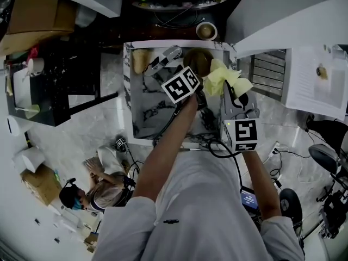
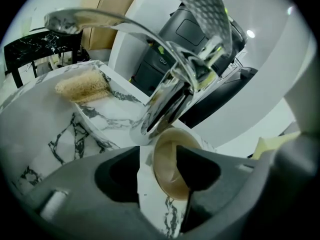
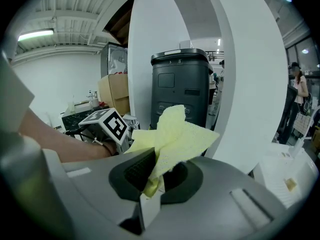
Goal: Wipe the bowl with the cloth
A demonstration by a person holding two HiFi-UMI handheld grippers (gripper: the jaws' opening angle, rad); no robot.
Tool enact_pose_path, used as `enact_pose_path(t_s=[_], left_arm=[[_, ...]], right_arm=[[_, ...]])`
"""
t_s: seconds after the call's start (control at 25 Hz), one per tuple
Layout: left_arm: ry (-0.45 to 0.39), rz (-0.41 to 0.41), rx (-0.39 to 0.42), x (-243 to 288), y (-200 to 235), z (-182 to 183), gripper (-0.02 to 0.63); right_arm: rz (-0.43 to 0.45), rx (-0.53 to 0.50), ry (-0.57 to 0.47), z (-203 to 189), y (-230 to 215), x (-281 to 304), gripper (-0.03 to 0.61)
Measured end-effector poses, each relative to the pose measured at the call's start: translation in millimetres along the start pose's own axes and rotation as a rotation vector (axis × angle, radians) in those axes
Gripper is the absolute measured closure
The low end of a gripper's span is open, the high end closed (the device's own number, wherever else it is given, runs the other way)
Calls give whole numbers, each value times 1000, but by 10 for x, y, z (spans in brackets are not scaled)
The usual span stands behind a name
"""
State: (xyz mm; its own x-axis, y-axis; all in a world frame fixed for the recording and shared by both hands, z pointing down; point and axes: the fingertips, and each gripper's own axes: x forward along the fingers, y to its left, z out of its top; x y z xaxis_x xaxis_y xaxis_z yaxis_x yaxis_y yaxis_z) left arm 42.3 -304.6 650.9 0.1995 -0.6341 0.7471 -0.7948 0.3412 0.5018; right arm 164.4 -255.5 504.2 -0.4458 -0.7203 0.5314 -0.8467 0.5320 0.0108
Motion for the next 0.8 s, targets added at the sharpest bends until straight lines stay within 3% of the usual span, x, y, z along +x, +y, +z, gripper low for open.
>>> enact_pose_path(t_s=[0.24, 0.56, 0.8], left_arm=[[18, -34, 27, -133, 40, -50, 385], [15, -126, 283, -441, -84, -152, 391], [37, -125, 340, -621, -18, -279, 440]], right_arm=[[-59, -4, -1, -22, -119, 85, 555], [-169, 36, 37, -252, -453, 408, 555], [-179, 56, 122, -541, -559, 714, 555]])
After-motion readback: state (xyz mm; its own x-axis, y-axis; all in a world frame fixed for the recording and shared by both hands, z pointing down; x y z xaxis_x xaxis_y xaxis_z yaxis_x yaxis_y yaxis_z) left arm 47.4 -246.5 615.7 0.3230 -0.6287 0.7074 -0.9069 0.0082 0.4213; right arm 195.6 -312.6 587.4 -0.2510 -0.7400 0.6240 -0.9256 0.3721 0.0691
